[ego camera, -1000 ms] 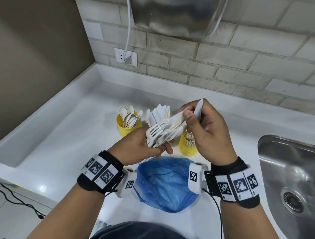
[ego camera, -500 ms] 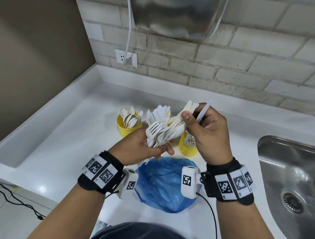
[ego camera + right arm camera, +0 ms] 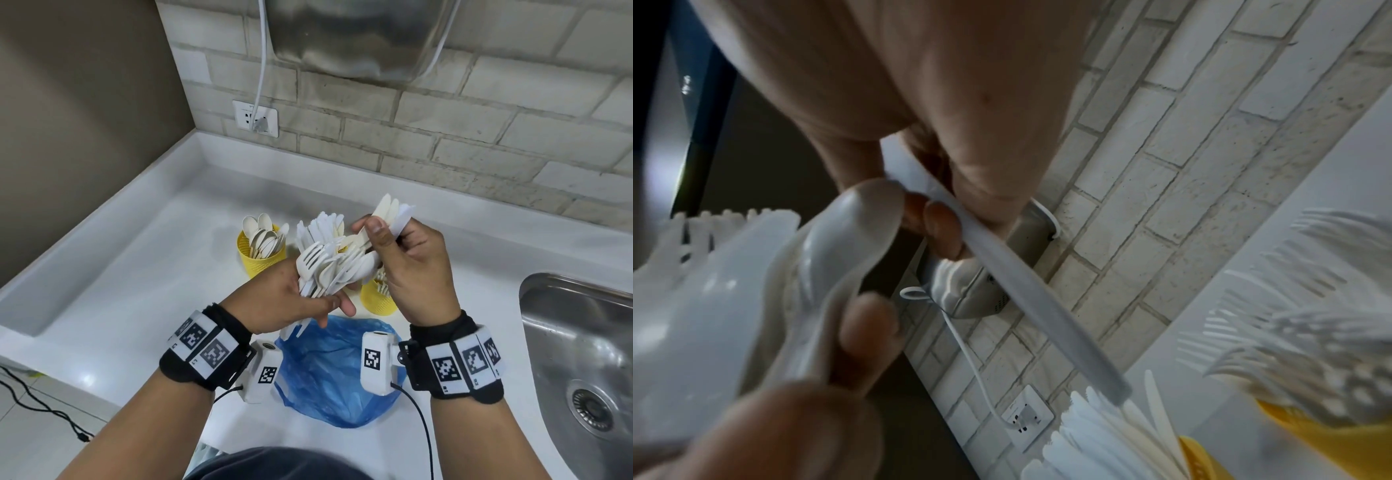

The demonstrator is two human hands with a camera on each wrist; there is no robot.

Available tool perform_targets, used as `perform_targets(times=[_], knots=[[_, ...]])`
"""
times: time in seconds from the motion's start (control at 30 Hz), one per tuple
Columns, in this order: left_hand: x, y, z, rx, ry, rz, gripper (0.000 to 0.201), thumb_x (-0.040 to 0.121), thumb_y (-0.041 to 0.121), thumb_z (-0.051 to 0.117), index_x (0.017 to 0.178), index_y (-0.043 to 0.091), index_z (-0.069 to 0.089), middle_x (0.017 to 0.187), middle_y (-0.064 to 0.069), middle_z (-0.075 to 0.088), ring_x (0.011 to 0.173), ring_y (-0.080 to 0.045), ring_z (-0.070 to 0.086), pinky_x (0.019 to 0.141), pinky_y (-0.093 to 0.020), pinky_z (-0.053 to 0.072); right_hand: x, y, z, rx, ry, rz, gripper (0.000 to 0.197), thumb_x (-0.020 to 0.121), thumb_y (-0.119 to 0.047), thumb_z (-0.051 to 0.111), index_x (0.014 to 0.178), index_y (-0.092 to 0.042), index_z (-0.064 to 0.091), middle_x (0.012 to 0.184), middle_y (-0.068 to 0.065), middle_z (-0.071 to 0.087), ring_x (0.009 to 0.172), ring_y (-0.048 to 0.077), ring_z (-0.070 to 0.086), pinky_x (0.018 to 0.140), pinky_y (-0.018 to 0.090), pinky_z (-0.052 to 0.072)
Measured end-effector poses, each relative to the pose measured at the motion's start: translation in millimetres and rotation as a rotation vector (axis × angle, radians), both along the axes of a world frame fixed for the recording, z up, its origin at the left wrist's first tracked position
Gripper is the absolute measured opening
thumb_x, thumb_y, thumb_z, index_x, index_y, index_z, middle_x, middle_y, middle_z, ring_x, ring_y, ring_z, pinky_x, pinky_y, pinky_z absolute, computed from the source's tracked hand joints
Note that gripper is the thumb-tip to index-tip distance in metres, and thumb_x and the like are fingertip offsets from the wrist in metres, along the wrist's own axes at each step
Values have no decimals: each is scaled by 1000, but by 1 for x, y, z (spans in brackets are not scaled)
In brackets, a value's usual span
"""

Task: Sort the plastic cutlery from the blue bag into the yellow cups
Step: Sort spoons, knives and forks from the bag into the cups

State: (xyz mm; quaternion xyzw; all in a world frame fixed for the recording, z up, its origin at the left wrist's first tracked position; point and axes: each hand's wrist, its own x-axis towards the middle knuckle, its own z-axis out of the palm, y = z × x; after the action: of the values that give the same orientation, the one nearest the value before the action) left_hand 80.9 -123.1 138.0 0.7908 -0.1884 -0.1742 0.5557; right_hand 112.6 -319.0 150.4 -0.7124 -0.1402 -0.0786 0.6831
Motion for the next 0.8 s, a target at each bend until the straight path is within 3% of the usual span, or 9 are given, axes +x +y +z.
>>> perform_targets(times=[0.1, 0.2, 0.27, 0.37, 0.47, 0.57, 0.63, 0.7, 0.8], knots=[[-2, -1, -2, 27, -13, 14, 17, 100, 12, 63, 114, 22, 63, 103, 4, 78, 69, -21, 67, 84, -39, 60, 1, 4, -2, 87, -4, -156, 28, 104, -29, 55, 88, -14, 73, 66, -8, 67, 59, 7, 58, 61, 24, 46], [-4, -1, -5, 38, -24, 16, 14, 100, 15, 63, 112, 21, 65, 102, 2, 77, 67, -22, 66, 89, -43, 58, 6, 5, -6, 243, 21, -310, 34, 103, -36, 52, 77, -28, 72, 60, -7, 60, 53, 11, 52, 58, 32, 44], [-4, -1, -6, 42, -25, 17, 12, 100, 18, 63, 110, 22, 68, 100, -2, 77, 66, -23, 65, 85, -43, 58, 12, 2, -8, 374, 35, -391, 33, 103, -42, 53, 78, -26, 69, 66, -4, 60, 58, 19, 54, 61, 39, 46], [-6, -3, -6, -18, 5, 26, 9, 101, 18, 63, 109, 17, 67, 92, -4, 77, 62, -25, 59, 70, -35, 57, 22, -8, -6, 679, 130, -397, 27, 109, -30, 46, 95, -10, 56, 83, 3, 65, 71, 27, 65, 65, 38, 52], [-6, -5, -10, -51, 0, 72, 11, 100, 26, 64, 102, 15, 67, 78, -9, 70, 62, -24, 58, 65, -36, 54, 25, -14, 0, 882, 255, -340, 23, 109, -31, 43, 98, -12, 48, 92, 12, 69, 75, 36, 72, 70, 45, 60], [-5, -10, -13, -73, -32, 152, 13, 96, 35, 66, 98, 22, 66, 71, -7, 63, 61, -19, 57, 62, -31, 54, 31, -17, 3, 921, 280, -389, 28, 109, -33, 43, 86, -17, 45, 63, 5, 53, 45, 21, 47, 52, 29, 48], [-4, -14, -13, -135, -34, 222, 14, 98, 28, 63, 85, 24, 64, 63, 4, 59, 59, -18, 55, 61, -25, 52, 35, -15, 7, 908, 257, -398, 29, 108, -35, 48, 83, -21, 43, 57, -2, 34, 42, 14, 28, 43, 20, 32], [-3, -16, -16, -217, -3, 282, 27, 101, 25, 59, 75, 19, 60, 58, -4, 52, 58, -24, 52, 62, -27, 53, 33, -12, 14, 890, 218, -371, 29, 105, -37, 54, 82, -24, 42, 58, -4, 23, 44, 11, 19, 40, 19, 23], [0, -17, -21, -424, 212, 388, 23, 103, 28, 55, 93, 9, 64, 67, -10, 56, 61, -24, 55, 63, -32, 55, 23, -1, 29, 828, 129, -264, 34, 105, -36, 52, 76, -24, 40, 57, -4, 16, 42, 11, 14, 40, 18, 20]])
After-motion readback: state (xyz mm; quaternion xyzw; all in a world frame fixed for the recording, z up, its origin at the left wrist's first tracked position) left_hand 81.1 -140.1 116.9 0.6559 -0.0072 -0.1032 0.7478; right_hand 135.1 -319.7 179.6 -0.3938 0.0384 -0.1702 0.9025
